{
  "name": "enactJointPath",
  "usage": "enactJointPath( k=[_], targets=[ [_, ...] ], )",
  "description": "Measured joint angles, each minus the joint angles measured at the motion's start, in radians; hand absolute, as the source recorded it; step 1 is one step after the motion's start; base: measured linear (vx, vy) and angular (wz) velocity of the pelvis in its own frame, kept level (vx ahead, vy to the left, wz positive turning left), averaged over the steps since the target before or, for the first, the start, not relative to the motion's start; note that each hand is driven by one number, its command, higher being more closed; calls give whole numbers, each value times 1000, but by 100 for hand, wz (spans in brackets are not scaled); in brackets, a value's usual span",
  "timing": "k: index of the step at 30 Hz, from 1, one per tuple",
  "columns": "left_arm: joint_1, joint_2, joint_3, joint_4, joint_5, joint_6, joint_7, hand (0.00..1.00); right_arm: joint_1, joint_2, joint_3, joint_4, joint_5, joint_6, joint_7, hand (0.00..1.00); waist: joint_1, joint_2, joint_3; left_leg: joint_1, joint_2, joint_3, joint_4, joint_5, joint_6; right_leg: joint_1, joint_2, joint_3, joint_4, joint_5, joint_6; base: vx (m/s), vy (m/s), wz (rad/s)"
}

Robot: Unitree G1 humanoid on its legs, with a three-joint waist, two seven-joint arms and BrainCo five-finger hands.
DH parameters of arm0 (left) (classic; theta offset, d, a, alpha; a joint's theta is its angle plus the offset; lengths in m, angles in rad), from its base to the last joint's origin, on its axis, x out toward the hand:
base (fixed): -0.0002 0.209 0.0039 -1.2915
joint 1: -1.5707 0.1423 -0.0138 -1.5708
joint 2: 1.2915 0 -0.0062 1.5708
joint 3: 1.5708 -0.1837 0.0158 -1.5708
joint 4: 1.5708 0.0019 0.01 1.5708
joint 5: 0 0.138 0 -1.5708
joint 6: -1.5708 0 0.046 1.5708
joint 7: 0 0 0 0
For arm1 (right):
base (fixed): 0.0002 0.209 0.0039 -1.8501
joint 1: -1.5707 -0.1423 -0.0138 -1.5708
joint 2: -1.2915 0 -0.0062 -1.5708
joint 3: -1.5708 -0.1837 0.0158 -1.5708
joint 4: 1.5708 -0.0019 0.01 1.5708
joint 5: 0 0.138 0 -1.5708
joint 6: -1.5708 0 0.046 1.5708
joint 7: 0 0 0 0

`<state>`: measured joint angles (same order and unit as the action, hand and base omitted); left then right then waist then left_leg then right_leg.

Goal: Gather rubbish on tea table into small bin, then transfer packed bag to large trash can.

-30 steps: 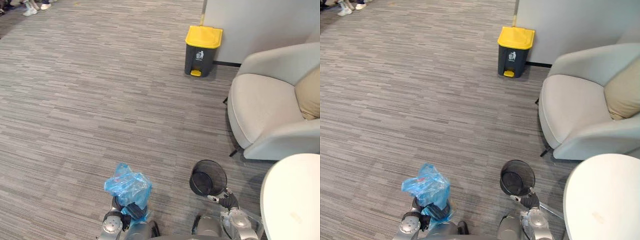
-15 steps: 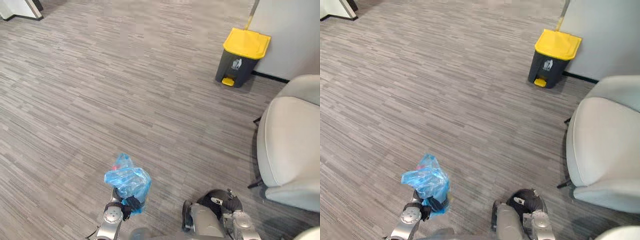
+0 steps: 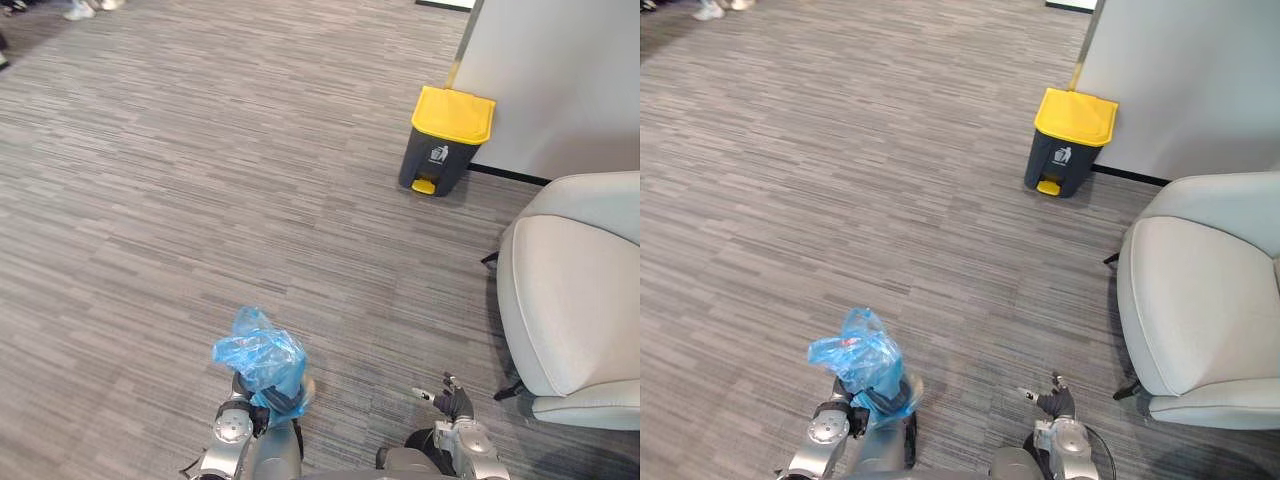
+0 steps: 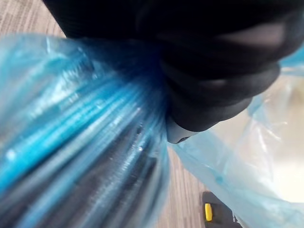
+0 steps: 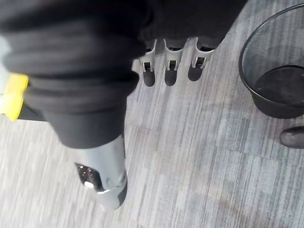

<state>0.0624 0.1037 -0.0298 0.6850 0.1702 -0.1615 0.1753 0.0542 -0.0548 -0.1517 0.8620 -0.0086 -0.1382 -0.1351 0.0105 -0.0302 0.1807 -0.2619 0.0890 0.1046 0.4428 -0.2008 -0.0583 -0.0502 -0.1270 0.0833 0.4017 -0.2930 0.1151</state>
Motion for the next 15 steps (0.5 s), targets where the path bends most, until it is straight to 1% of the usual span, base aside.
enactJointPath(
  k=[1,2,3,4,5,6,7,8,9,10,11,12,13,14,15],
  targets=[
    [19,8,1,2,0,2,1,100,-7,5,2,14,0,0,3,0,-4,-8,-2,39,-4,53,-2,-34,16,-67,-17,18,130,8,16,250,199,-73],
    [28,15,0,1,0,1,1,100,-13,8,4,22,0,1,4,0,-1,-9,-1,60,-4,76,-8,-45,21,-94,-24,16,193,20,36,267,188,-94],
    [41,21,-1,1,-1,2,1,100,-18,11,9,28,-2,1,6,0,-2,-10,0,93,-4,107,-18,-61,31,-135,-40,-3,279,44,66,229,116,-84],
    [52,31,-4,1,-1,4,1,100,-19,12,13,29,-3,2,6,0,-11,-8,0,134,-5,131,-24,-82,44,-175,-60,-43,372,71,57,307,104,-74],
    [55,45,-6,1,-2,4,2,100,-21,13,13,30,-5,4,6,0,-19,-10,0,161,-2,145,-27,-99,50,-198,-70,-81,424,57,43,391,62,-58],
    [55,57,-7,1,-2,5,2,100,-29,12,14,34,-12,7,6,0,-26,-5,3,186,-1,157,-37,-107,44,-227,-71,-120,457,28,6,349,3,-44],
    [52,64,-5,1,-2,5,2,100,-38,8,16,38,-16,8,6,0,-28,-3,4,212,5,178,-54,-106,41,-259,-67,-160,468,-1,-22,370,-63,-49],
    [46,65,0,1,-3,5,3,100,-58,-2,17,49,-26,8,6,0,-38,-6,3,251,18,200,-86,-106,40,-311,-54,-231,451,-25,-54,486,-130,-62],
    [39,64,2,5,-3,5,2,100,-84,-17,40,61,-34,9,5,0,-47,12,14,297,44,222,-118,-103,32,-367,-22,-333,368,-22,-84,496,-141,-51],
    [36,64,2,10,-3,4,2,100,-87,-20,46,61,-34,9,5,0,-49,14,15,307,51,228,-124,-101,29,-376,-13,-351,334,-14,-96,526,-161,-46],
    [26,69,2,25,-3,4,1,100,-85,-25,52,60,-36,9,5,0,-52,14,15,343,59,239,-140,-99,12,-386,10,-395,152,69,-116,372,-115,-17],
    [26,70,0,34,-2,0,0,100,-64,-34,52,63,-41,8,4,0,-58,-7,9,393,44,239,-150,-116,-31,-350,16,-414,-7,313,-213,481,-112,-28],
    [12,49,1,50,-3,2,1,100,-71,-49,50,74,-41,10,4,0,-55,29,16,404,73,230,-149,-124,-44,-335,47,-425,-4,314,-222,439,-93,-26],
    [-4,41,-1,53,-2,-3,0,100,-85,-52,46,77,-41,10,3,0,-52,42,13,391,80,211,-162,-113,-47,-336,61,-418,-2,289,-225,431,-115,-32],
    [-24,36,-7,55,-1,-3,0,100,-92,-61,30,78,-41,10,3,0,-57,46,17,402,70,196,-180,-77,-49,-339,58,-410,34,244,-220,301,-118,-15]
  ],
)
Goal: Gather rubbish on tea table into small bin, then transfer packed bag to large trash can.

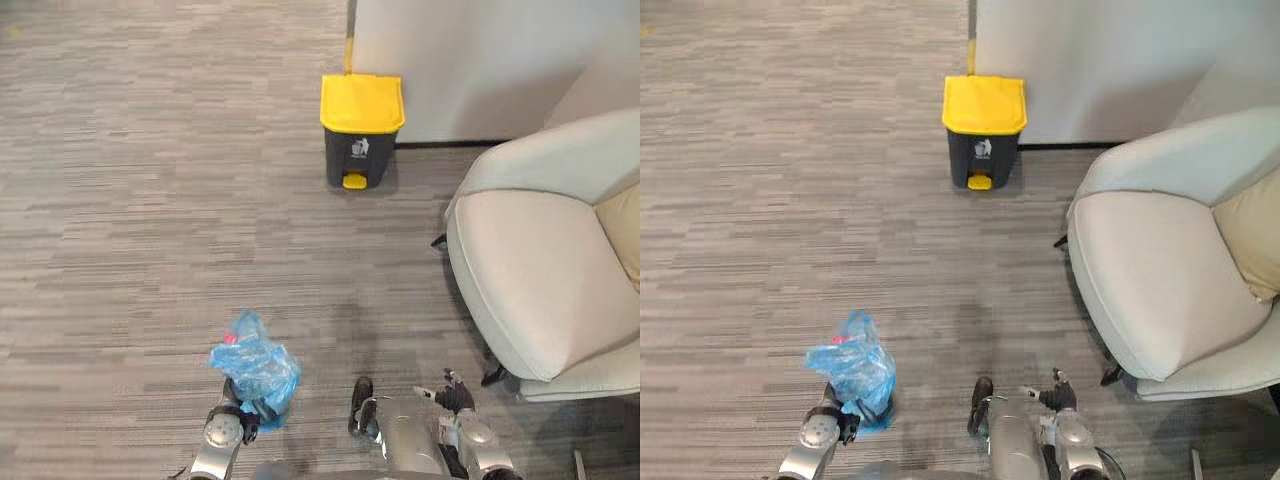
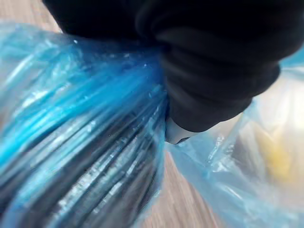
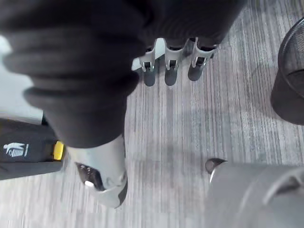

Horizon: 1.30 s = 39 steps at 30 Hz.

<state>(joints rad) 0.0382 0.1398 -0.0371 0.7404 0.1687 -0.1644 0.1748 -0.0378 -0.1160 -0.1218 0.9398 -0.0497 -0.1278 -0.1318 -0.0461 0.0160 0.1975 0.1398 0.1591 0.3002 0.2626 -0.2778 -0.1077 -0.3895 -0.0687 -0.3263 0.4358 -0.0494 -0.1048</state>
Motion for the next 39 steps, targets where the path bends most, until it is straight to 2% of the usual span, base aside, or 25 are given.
enactJointPath(
  k=[1,2,3,4,5,8,10,13,15,16,17,18,20,23,25,26,28,30,31,32,33,34,36,37,39],
  targets=[
    [-5,-2,-3,0,0,0,0,100,3,-4,0,1,0,0,0,0,-3,2,-1,5,3,-4,20,14,-12,4,-1,0,17,-27,6,279,-125,4],
    [-16,-10,-3,0,0,-1,0,100,17,-7,2,1,0,0,2,0,-4,8,0,-27,30,-30,137,18,-20,33,6,-9,21,-66,12,300,-117,7],
    [-17,-17,-3,0,0,-2,0,100,28,-6,7,2,0,1,3,0,-1,18,4,-88,73,-65,319,55,-52,85,32,-11,-9,-88,25,295,-111,3],
    [-17,-19,-3,0,0,-2,-1,100,31,-4,7,2,0,1,3,0,1,23,7,-123,96,-81,415,91,-54,118,46,-11,-33,-89,22,290,-80,-13],
    [-6,-24,-3,-2,0,-1,-1,100,38,0,7,-4,1,2,1,0,6,32,8,-192,138,-102,593,128,-51,179,75,-8,-81,-88,11,288,-40,-17],
    [20,-24,-1,-2,-1,-1,-2,100,42,16,5,-4,10,2,0,0,23,19,13,-331,149,-88,751,66,2,304,102,28,-177,-95,-5,305,3,-32],
    [26,-27,2,-3,-1,0,-1,100,38,19,-4,-3,11,2,0,0,46,16,15,-403,125,-72,627,43,38,350,102,60,-219,-87,8,249,59,-45],
    [27,-31,16,-6,-4,-1,0,100,19,28,-20,-2,10,1,0,0,69,5,23,-437,57,-98,350,44,36,387,80,106,-249,-84,43,303,159,-44],
    [30,-45,31,-6,-10,-1,0,100,4,22,-26,-2,10,0,-1,0,70,13,25,-417,-3,-151,45,125,-2,413,56,143,-243,-117,100,332,250,-40],
    [33,-49,31,-5,-10,-1,0,100,5,18,-25,-1,10,0,-1,0,75,22,27,-405,0,-156,22,194,4,419,60,158,-237,-133,117,332,294,-58],
    [39,-47,32,-5,-10,0,-1,100,7,23,-20,1,9,0,-1,0,89,13,23,-387,-18,-147,37,234,69,431,46,188,-220,-158,145,359,279,-36],
    [45,-39,32,-5,-11,0,-1,100,18,31,-18,-1,9,0,0,0,89,-17,11,-391,-52,-135,67,183,86,433,9,196,-189,-192,171,433,323,-25],
    [42,-38,31,-4,-11,1,-1,100,25,31,-18,1,8,0,0,0,87,-43,4,-383,-92,-108,106,117,109,372,-51,225,-24,-246,207,353,216,-10],
    [64,-30,28,-3,-13,2,0,100,15,33,-8,10,0,0,2,0,85,-48,3,-307,-127,-74,105,54,137,241,-118,253,314,-192,294,365,158,-18],
    [77,-16,19,-4,-24,3,1,100,17,35,17,30,-6,5,4,0,80,-47,4,-236,-132,-74,104,23,157,191,-143,219,474,-193,261,400,61,2],
    [76,-4,19,-4,-33,3,1,100,14,35,21,30,-17,5,4,0,72,-46,4,-202,-131,-78,93,11,160,156,-142,185,507,-219,222,399,-17,16],
    [71,5,22,-4,-40,3,1,100,3,30,21,30,-23,5,4,0,59,-41,7,-152,-123,-82,57,10,160,95,-118,143,458,-247,177,450,-77,11],
    [56,-2,29,-4,-40,3,1,100,-7,18,21,29,-23,5,4,0,56,-19,20,-103,-93,-85,24,10,158,44,-68,108,315,-249,158,443,-133,5],
    [47,0,29,-4,-40,2,1,100,-12,15,21,29,-23,6,4,0,54,-13,24,-76,-77,-91,11,8,149,23,-42,105,167,-220,154,301,-111,30],
    [48,11,29,-3,-40,0,1,100,4,16,22,29,-23,7,3,0,50,-30,18,-48,-82,-102,4,-2,103,38,-35,110,-32,-99,158,519,-207,46],
    [42,8,28,13,-40,1,0,100,22,6,21,38,-23,7,3,0,44,-33,20,-13,-79,-131,0,-38,51,53,-33,118,-64,55,83,460,-183,28],
    [40,-1,29,23,-40,3,1,100,15,-3,21,49,-23,10,3,0,49,-14,16,-7,-55,-138,-1,-41,47,50,-17,113,-38,44,89,455,-178,17],
    [30,-10,20,27,-37,1,-1,100,17,-7,12,41,-22,12,3,0,29,-11,11,-51,-26,-180,123,-26,23,54,-11,88,7,-57,67,384,-193,26],
    [27,-13,18,27,-37,1,-1,100,19,-8,11,41,-22,13,3,0,30,-11,11,-67,-20,-185,157,-23,17,57,-10,84,10,-64,65,454,-261,33],
    [20,-36,18,25,-37,1,-2,100,39,-4,13,30,-21,20,2,0,33,3,19,-209,60,-215,524,46,-82,161,23,54,-28,-107,47,372,-183,19]
  ],
)
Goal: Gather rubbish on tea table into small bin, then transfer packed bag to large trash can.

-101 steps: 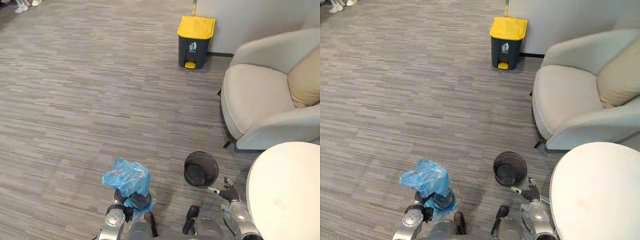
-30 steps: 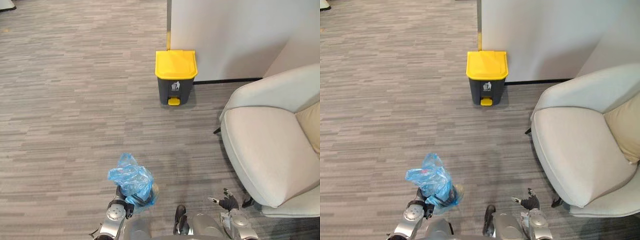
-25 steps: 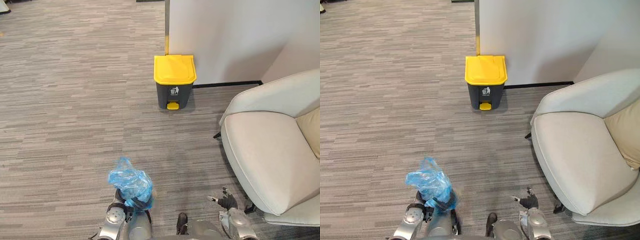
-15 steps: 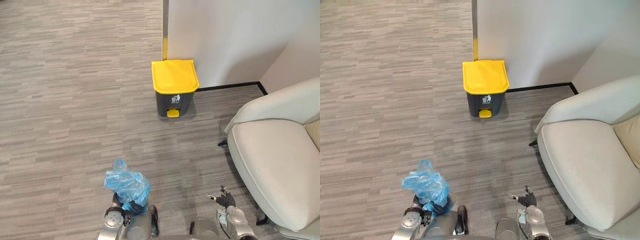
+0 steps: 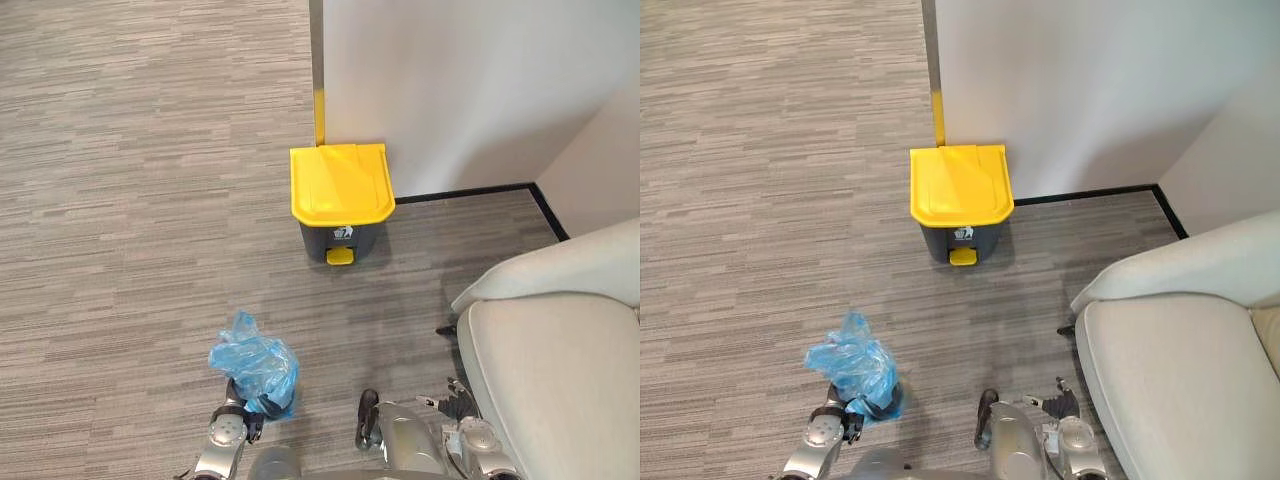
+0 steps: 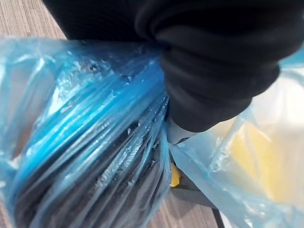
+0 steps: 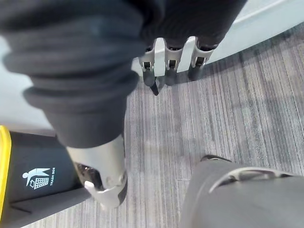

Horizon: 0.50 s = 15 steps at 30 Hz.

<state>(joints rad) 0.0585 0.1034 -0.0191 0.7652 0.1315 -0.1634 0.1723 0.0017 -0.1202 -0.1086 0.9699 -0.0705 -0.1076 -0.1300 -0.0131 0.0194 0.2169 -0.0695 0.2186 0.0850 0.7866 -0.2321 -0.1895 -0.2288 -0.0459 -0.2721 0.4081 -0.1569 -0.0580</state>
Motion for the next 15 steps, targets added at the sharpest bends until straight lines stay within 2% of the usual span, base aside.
enactJointPath(
  k=[1,2,3,4,5,7,8,9,10,11,12,15],
  targets=[
    [2,-5,0,-1,0,0,0,100,10,8,0,-6,1,0,-1,0,4,1,2,-30,25,7,84,-5,7,38,10,-5,-14,-7,-6,353,-112,5],
    [4,-6,-1,-2,0,1,-4,100,19,17,-1,-13,2,0,-2,0,11,-6,3,-75,57,47,183,-18,30,102,17,-8,-48,-18,-13,337,-67,-2],
    [3,-5,-12,-2,0,0,-14,100,24,19,-3,-15,12,-2,-2,0,18,-14,3,-121,63,81,193,-35,61,150,17,-8,-94,-24,-17,321,-52,-1],
    [0,-6,-14,-6,-1,0,-19,100,24,26,-8,-16,16,-2,-2,0,26,-14,4,-144,63,98,171,-42,75,169,17,-8,-120,-21,-13,305,-11,4],
    [-2,-6,-14,-17,-2,0,-19,100,22,27,-18,-16,24,-2,-2,0,30,-13,3,-184,57,130,81,-55,98,199,15,-8,-157,-10,3,282,46,2],
    [-4,-3,-13,-21,-2,-1,-20,100,1,31,-40,-15,30,-2,-2,0,31,-11,4,-214,22,156,-169,-50,107,227,4,-5,-195,-2,23,346,150,-2],
    [-5,-4,-13,-21,-2,-1,-20,100,-6,34,-44,-14,30,-2,-3,0,32,-13,5,-212,-2,157,-288,-27,108,239,-6,-1,-203,-5,42,368,246,-9],
    [-5,-5,-14,-19,-2,0,-21,100,-14,34,-45,-13,30,-2,-3,0,33,-14,7,-201,-35,142,-429,84,119,252,-22,10,-202,-18,67,252,182,-17],
    [-3,-5,-15,-17,-2,0,-21,100,-14,33,-45,-12,30,-2,-2,0,38,-13,7,-178,-50,136,-463,167,126,260,-26,25,-201,-26,84,345,217,-19],
    [2,0,-14,-15,-2,1,-20,100,-16,43,-38,-15,30,-2,-2,0,45,-34,5,-149,-80,154,-482,198,152,272,-45,47,-212,-31,107,322,202,-4],
    [-11,11,-13,-16,-3,1,-20,100,-12,43,-39,-15,30,-3,-2,0,47,-42,5,-156,-97,156,-451,169,179,287,-62,56,-242,-30,116,370,236,4],
    [-8,23,-10,-16,-2,1,-19,100,-39,43,-37,-14,29,-4,-2,0,58,-43,6,-159,-101,178,-364,97,200,309,-81,79,-239,-44,140,198,137,-17]
  ],
)
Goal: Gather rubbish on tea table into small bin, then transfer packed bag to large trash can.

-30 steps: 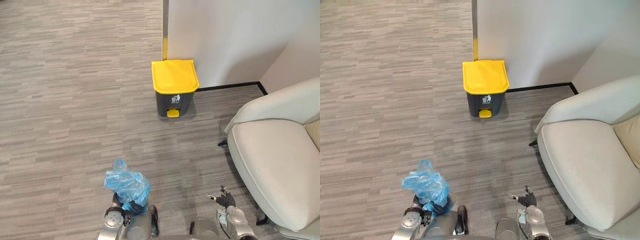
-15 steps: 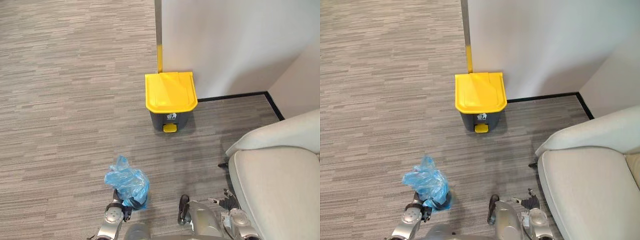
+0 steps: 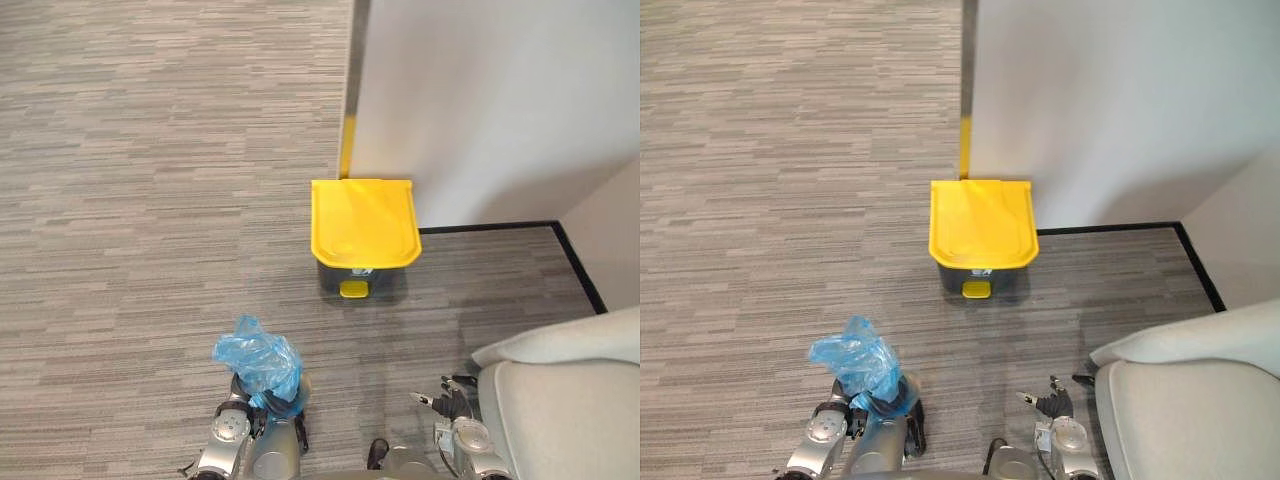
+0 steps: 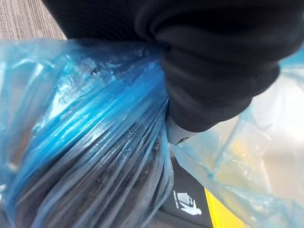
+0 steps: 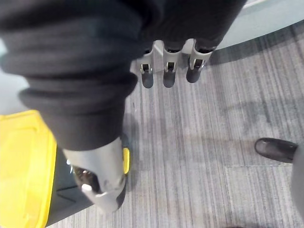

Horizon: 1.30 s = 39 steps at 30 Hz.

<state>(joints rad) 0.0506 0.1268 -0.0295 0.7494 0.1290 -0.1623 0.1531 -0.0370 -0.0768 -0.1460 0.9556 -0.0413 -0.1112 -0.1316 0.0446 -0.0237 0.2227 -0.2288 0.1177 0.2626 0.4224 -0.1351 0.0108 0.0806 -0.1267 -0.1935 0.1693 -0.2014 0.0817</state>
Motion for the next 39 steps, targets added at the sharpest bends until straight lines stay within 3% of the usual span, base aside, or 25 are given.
enactJointPath(
  k=[2,3,4,5,7,9,11,12,14,19,21,22,24,26,29,31,39],
  targets=[
    [15,14,3,6,0,0,1,100,-24,-1,1,2,-2,-4,0,0,6,3,-1,43,-5,40,4,-82,-2,-57,-33,54,167,-39,59,176,134,-59],
    [21,15,2,9,0,0,1,100,-26,-1,2,2,-6,-4,1,0,6,2,-1,59,-11,51,-6,-92,-3,-95,-45,72,239,-42,65,120,98,-57],
    [31,19,-4,9,0,1,1,100,-25,-2,8,1,-9,-3,1,0,-5,-4,-4,97,-37,66,-46,-102,3,-180,-83,85,424,-32,85,150,90,-24],
    [34,24,-15,9,0,1,1,100,-7,-4,9,4,-11,0,1,0,-12,-6,-4,136,-61,67,-76,-102,12,-240,-117,83,557,-2,90,169,78,-7],
    [36,26,-20,9,0,1,1,100,7,-2,11,18,-11,6,2,0,-28,-8,-6,169,-65,65,-83,-106,25,-274,-121,70,632,-33,61,222,12,8],
    [28,34,-19,9,0,1,1,100,4,-10,44,21,-18,5,2,0,-44,-6,-6,187,-52,57,-93,-102,19,-334,-92,22,599,-88,1,262,-83,22],
    [16,35,-19,11,0,1,1,100,2,-8,47,21,-30,5,2,0,-55,-4,-6,197,-25,35,-93,-100,7,-385,-21,-16,432,-73,-27,275,-160,31],
    [19,48,-19,13,0,0,0,100,13,-10,47,21,-30,4,2,0,-56,-22,-14,214,-35,25,-92,-106,-23,-369,-6,-22,259,97,-80,303,-153,31],
    [18,16,-20,33,0,0,-3,100,15,-34,46,35,-30,2,0,0,-56,20,-22,228,0,-2,-94,-114,-57,-324,42,-41,223,111,-109,294,-114,-3],
    [-23,-4,-31,52,2,-2,-18,100,22,-58,34,40,-30,0,0,0,-83,29,-21,277,11,-47,-156,-81,-90,-255,61,-80,157,104,-105,158,-57,11],
    [-29,-5,-40,55,2,-3,-20,100,53,-55,28,41,-30,0,0,0,-79,28,-20,254,23,-68,-56,-83,-94,-196,61,-91,105,96,-96,36,9,34],
    [-27,-8,-42,54,2,-3,-21,100,69,-52,28,41,-28,0,1,0,-73,32,-19,209,40,-67,68,-79,-107,-160,59,-97,78,91,-94,8,44,24],
    [-12,-10,-43,54,2,-1,-21,100,90,-46,25,40,-26,1,1,0,-58,41,-17,124,80,-59,267,-53,-159,-114,64,-98,45,88,-96,20,65,3],
    [17,-15,-45,58,2,0,-21,100,97,-47,9,37,-14,1,-1,0,-49,59,-28,101,100,-42,235,-95,-98,-98,70,-81,30,96,-90,69,105,-19],
    [15,-13,-43,61,0,1,-19,100,80,-45,-15,38,-5,3,-1,0,-38,81,-32,132,70,-56,-43,-82,-81,-128,66,-47,63,97,-42,70,171,-23],
    [8,2,-44,63,0,0,-18,100,85,-27,-13,32,-5,1,1,0,-28,54,-41,146,39,-39,-82,-65,-69,-136,46,-27,43,109,-27,105,134,-13],
    [18,11,-48,77,1,0,-19,100,82,-27,-19,36,-8,1,0,0,-31,49,-54,228,-29,-22,-214,-20,-53,-103,10,-18,7,113,-11,60,47,0]
  ],
)
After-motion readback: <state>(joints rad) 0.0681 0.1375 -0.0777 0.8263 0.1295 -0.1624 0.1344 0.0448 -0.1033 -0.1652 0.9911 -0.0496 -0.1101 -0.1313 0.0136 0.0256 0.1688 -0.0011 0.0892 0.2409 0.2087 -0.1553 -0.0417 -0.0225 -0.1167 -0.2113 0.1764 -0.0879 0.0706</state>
